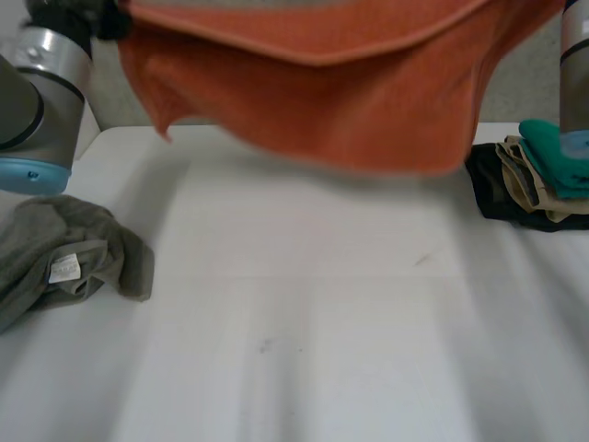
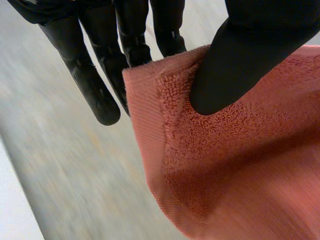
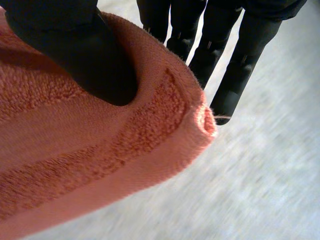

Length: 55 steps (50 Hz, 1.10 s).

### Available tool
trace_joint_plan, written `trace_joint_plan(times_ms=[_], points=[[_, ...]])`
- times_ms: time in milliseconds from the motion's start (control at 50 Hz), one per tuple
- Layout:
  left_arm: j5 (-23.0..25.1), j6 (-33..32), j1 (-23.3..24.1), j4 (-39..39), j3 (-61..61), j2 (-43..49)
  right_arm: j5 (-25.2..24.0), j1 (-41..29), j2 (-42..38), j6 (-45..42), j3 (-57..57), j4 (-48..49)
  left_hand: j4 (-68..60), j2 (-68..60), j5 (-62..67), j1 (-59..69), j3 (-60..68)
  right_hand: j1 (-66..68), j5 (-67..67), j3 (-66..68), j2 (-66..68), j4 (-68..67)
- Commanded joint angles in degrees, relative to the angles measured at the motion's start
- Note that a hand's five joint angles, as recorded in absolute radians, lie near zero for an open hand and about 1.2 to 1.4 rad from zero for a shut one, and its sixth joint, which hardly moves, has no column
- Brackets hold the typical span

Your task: Fold the laundry.

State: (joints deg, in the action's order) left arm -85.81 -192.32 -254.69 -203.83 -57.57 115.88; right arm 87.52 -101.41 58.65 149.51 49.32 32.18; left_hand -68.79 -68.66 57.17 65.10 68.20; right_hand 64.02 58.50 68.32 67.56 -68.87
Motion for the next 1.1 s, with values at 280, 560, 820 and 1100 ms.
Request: trace_joint_plan(times_ms=[280,560,820,1100], points=[[1.97,-2.27,-0.64,10.81,-22.83,5.32,-6.48,-1.16,-3.10,-6.42,20.28,-16.08,-11.21,-11.34,12.83,14.90,11.80,15.98,11.50,11.68,12.44,-11.13],[2.93,-5.00,-0.46,19.52,-34.53,-3.01,-8.85,2.79,0.23,-7.65,26.70,-32.60,-11.21,-11.34,12.83,14.90,11.80,15.98,11.50,11.68,12.44,-11.13],[9.96,-26.05,-4.41,56.22,-46.21,-22.61,-6.05,12.46,11.22,-31.53,36.80,-63.62,-11.21,-11.34,12.83,14.90,11.80,15.98,11.50,11.68,12.44,-11.13],[9.18,-27.86,-2.84,44.24,-36.66,-12.27,-4.38,7.64,4.91,-32.27,32.69,-58.02,-11.21,-11.34,12.83,14.90,11.80,15.98,11.50,11.68,12.44,-11.13]])
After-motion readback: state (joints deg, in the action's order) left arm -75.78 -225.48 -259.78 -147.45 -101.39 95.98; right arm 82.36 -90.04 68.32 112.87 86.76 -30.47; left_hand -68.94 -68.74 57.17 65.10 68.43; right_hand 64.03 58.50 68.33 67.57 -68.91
